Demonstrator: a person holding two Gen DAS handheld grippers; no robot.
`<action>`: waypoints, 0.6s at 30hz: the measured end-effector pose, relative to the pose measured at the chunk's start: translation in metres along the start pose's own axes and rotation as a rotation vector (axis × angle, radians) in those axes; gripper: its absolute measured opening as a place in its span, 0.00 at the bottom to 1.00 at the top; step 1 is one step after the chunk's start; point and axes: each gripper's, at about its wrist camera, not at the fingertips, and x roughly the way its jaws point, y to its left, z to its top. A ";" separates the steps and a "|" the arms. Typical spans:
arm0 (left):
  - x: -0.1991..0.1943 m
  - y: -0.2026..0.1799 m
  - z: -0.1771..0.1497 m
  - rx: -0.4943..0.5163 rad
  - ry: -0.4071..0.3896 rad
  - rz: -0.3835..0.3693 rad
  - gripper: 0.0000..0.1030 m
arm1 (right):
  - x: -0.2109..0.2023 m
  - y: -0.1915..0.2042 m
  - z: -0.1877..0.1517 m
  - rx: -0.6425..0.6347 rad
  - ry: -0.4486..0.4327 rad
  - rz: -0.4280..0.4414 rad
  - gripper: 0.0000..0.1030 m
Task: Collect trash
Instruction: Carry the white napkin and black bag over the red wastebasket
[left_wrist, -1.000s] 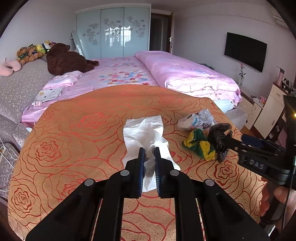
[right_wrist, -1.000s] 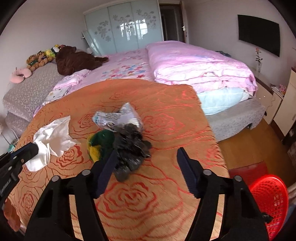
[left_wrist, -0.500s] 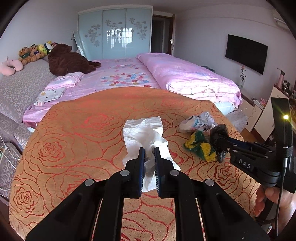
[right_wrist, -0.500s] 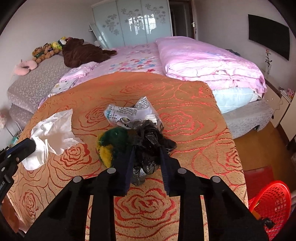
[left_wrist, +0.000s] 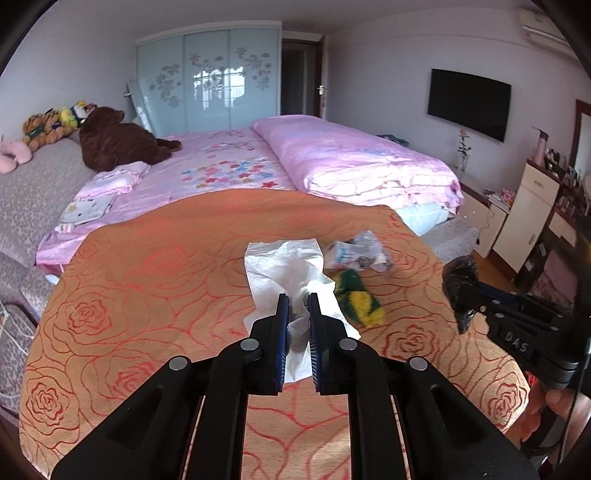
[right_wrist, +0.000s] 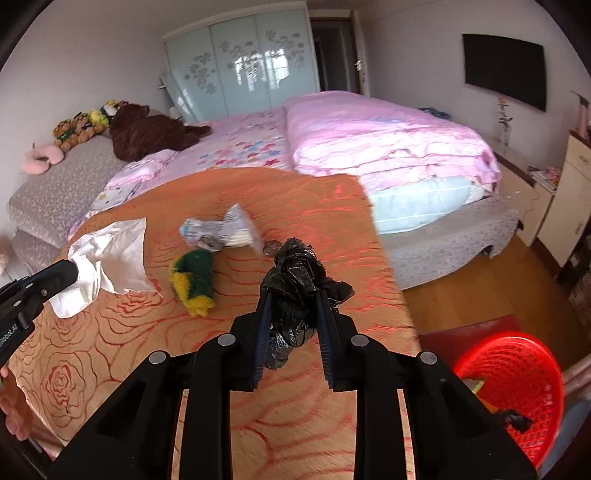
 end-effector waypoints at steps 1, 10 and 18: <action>0.001 -0.005 0.000 0.008 0.002 -0.006 0.10 | -0.005 -0.004 -0.001 0.002 -0.008 -0.009 0.23; 0.004 -0.053 0.003 0.082 -0.003 -0.075 0.10 | -0.046 -0.049 -0.008 0.047 -0.058 -0.081 0.23; 0.000 -0.100 0.014 0.160 -0.026 -0.142 0.09 | -0.075 -0.090 -0.019 0.094 -0.079 -0.149 0.23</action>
